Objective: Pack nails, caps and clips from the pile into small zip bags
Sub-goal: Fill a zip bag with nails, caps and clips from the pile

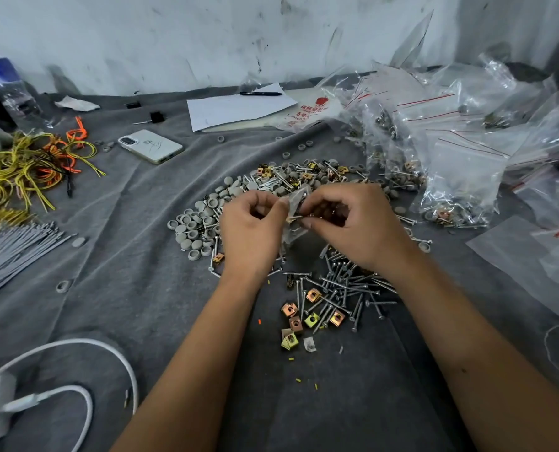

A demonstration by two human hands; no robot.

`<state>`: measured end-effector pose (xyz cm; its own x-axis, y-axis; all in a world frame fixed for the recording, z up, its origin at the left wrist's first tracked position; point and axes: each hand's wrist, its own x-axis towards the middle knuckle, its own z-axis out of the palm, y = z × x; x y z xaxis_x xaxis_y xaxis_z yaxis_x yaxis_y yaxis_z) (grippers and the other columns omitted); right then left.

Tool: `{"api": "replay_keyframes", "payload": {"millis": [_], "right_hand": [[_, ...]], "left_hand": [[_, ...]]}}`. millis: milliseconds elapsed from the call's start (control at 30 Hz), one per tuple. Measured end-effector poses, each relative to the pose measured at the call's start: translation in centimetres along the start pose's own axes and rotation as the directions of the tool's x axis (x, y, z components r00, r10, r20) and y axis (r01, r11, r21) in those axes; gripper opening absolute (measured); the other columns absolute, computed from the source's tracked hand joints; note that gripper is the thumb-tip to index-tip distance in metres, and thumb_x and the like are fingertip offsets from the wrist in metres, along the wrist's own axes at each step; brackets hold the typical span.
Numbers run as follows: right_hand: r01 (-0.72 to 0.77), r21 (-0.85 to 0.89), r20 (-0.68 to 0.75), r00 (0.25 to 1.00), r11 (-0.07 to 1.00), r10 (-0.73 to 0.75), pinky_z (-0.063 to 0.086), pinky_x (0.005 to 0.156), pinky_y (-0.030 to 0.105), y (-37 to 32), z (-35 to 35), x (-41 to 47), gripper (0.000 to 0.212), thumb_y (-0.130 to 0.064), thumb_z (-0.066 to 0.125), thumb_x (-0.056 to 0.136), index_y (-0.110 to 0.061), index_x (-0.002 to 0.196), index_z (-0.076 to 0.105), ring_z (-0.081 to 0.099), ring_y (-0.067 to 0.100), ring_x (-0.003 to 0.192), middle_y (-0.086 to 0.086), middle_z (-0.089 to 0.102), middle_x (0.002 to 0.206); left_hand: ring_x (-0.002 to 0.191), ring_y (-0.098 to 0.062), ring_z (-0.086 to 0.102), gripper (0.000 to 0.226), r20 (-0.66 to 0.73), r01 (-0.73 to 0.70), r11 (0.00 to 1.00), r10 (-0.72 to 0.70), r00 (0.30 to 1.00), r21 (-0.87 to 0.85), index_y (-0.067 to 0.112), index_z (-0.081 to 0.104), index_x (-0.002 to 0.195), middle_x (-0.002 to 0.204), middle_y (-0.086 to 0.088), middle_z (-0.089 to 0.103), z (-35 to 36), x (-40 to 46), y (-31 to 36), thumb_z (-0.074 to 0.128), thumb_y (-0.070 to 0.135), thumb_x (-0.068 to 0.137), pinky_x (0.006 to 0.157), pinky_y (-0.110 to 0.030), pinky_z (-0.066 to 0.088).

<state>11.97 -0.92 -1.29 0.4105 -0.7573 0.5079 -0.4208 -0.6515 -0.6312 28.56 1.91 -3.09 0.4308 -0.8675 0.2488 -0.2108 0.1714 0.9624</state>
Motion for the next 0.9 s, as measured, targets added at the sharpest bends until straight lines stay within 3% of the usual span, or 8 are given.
{"api": "replay_keyframes", "payload": {"millis": [100, 200, 300, 367, 467, 600, 700, 900], "right_hand": [[-0.014, -0.025, 0.016, 1.000, 1.000, 0.015, 0.055, 0.072, 0.015, -0.1, 0.2, 0.0, 0.025, -0.006, 0.085, 0.079, -0.019, 0.099, 0.077, 0.069, 0.002, 0.081, -0.012, 0.074, 0.088], [-0.063, -0.001, -0.046, 0.997, 0.998, 0.063, 0.057, 0.072, 0.019, 0.0, 0.3, 0.1, 0.025, -0.009, 0.085, 0.081, -0.017, 0.103, 0.075, 0.070, 0.004, 0.080, -0.011, 0.074, 0.088], [-0.071, 0.025, -0.179, 0.981, 0.997, 0.074, 0.054, 0.072, 0.013, 0.4, 0.3, 0.2, 0.016, -0.011, 0.081, 0.085, -0.016, 0.100, 0.074, 0.068, 0.000, 0.082, -0.012, 0.072, 0.088], [-0.081, -0.035, -0.218, 0.973, 0.996, 0.071, 0.054, 0.075, 0.016, 0.8, 0.1, 0.2, 0.010, -0.013, 0.078, 0.089, -0.017, 0.098, 0.074, 0.066, 0.001, 0.082, -0.011, 0.071, 0.089], [-0.054, -0.316, -0.046, 0.998, 0.947, 0.041, 0.048, 0.096, 0.035, 1.6, 0.6, 0.3, 0.017, -0.021, 0.072, 0.093, -0.018, 0.110, 0.075, 0.058, 0.017, 0.108, -0.003, 0.071, 0.111], [0.083, -0.512, 0.207, 0.978, 0.855, 0.029, 0.042, 0.105, 0.042, 1.4, 2.2, 0.8, 0.035, -0.029, 0.064, 0.098, -0.019, 0.131, 0.067, 0.039, 0.024, 0.125, 0.001, 0.057, 0.132], [0.063, -0.562, 0.232, 0.969, 0.825, 0.084, 0.044, 0.105, 0.048, 1.1, 2.5, 1.1, 0.039, -0.034, 0.065, 0.097, -0.019, 0.133, 0.064, 0.036, 0.026, 0.128, 0.002, 0.052, 0.136], [0.051, -0.538, 0.229, 0.969, 0.841, 0.088, 0.041, 0.105, 0.040, 1.1, 2.1, 0.9, 0.034, -0.035, 0.070, 0.094, -0.016, 0.121, 0.067, 0.040, 0.024, 0.123, 0.003, 0.058, 0.130]], "left_hand": [[0.060, -0.019, 0.056, 0.015, 0.011, -0.009, 1.000, 0.009, 1.000, 0.026, 0.005, 0.072, 0.080, 0.066, -0.013, 0.065, 0.2, -0.1, 0.1, 0.073, 0.013, 0.093, 0.061, -0.035, 0.048], [0.061, -0.020, 0.057, 0.013, -0.019, 0.031, 0.999, -0.032, 0.999, -0.024, 0.006, 0.073, 0.082, 0.071, -0.017, 0.069, 0.0, 0.1, -0.1, 0.072, 0.012, 0.093, 0.061, -0.036, 0.049], [0.059, -0.018, 0.055, 0.014, -0.106, 0.060, 0.995, -0.068, 0.992, -0.079, 0.009, 0.072, 0.080, 0.065, -0.006, 0.064, -0.3, 0.5, -0.3, 0.071, 0.013, 0.093, 0.059, -0.035, 0.047], [0.059, -0.018, 0.051, 0.014, -0.199, 0.066, 0.987, -0.095, 0.975, -0.148, 0.012, 0.071, 0.077, 0.063, -0.002, 0.060, -0.6, 0.7, -0.3, 0.071, 0.014, 0.092, 0.060, -0.034, 0.043], [0.063, -0.021, 0.050, 0.014, -0.315, 0.054, 0.968, -0.133, 0.940, -0.246, 0.016, 0.070, 0.073, 0.064, -0.002, 0.058, -1.1, 1.1, -0.2, 0.071, 0.017, 0.087, 0.063, -0.037, 0.045], [0.066, -0.020, 0.052, 0.017, -0.373, 0.049, 0.962, -0.150, 0.916, -0.268, 0.017, 0.070, 0.070, 0.065, 0.000, 0.059, -1.4, 1.3, -0.1, 0.071, 0.013, 0.087, 0.066, -0.038, 0.046], [0.065, -0.020, 0.051, 0.020, -0.366, 0.048, 0.968, -0.139, 0.920, -0.246, 0.018, 0.069, 0.068, 0.063, 0.000, 0.058, -1.4, 1.3, -0.1, 0.071, 0.013, 0.088, 0.064, -0.038, 0.046], [0.065, -0.022, 0.050, 0.019, -0.348, 0.061, 0.972, -0.140, 0.927, -0.229, 0.022, 0.067, 0.064, 0.063, -0.002, 0.057, -1.3, 1.2, 0.1, 0.070, 0.020, 0.083, 0.064, -0.039, 0.046]]}}
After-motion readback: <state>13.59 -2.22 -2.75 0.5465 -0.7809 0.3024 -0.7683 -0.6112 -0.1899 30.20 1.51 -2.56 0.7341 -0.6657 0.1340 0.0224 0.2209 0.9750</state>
